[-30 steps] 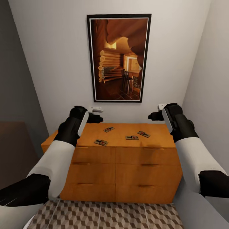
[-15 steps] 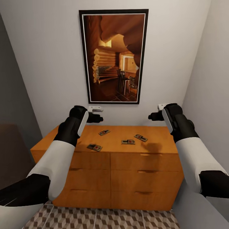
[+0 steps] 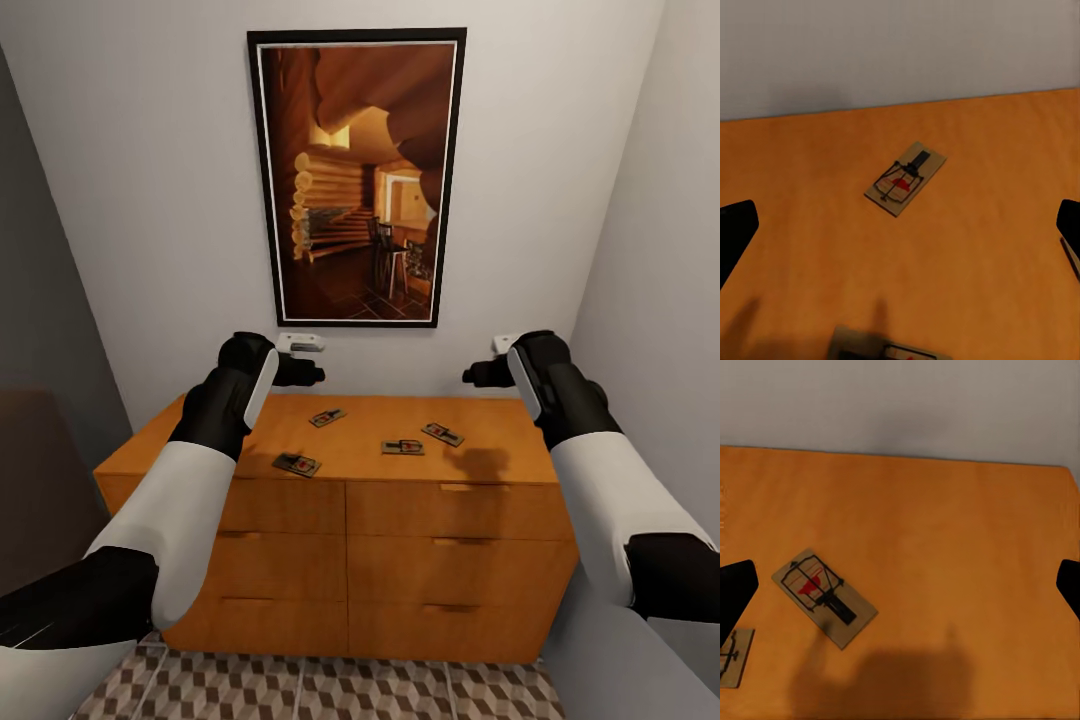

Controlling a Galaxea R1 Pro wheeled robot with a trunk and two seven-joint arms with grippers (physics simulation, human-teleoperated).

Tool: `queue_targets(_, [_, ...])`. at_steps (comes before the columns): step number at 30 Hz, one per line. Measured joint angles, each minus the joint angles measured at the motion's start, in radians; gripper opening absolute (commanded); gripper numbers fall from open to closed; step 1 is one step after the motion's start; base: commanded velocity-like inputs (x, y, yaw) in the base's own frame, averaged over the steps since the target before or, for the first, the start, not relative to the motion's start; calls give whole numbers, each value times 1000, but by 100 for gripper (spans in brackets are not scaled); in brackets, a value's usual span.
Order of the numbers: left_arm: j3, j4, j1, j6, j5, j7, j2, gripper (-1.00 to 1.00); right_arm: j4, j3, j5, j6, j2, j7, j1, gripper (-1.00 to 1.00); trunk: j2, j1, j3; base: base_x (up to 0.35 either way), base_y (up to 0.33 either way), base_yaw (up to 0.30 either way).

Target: Take the four mousetraps from the cabinet in the bathroom and place them on the bathroom floor. Make sure all four end up on the same floor surface, and ensure that at least two of them are either under or directly next to the same bathroom sink.

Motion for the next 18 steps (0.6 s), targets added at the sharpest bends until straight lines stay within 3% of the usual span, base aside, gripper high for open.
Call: queue_targets(18, [-1,0,0,0,1,0,-3,100,59,2,-43,0,1,105,-2,100,0,0,0,0,0,0])
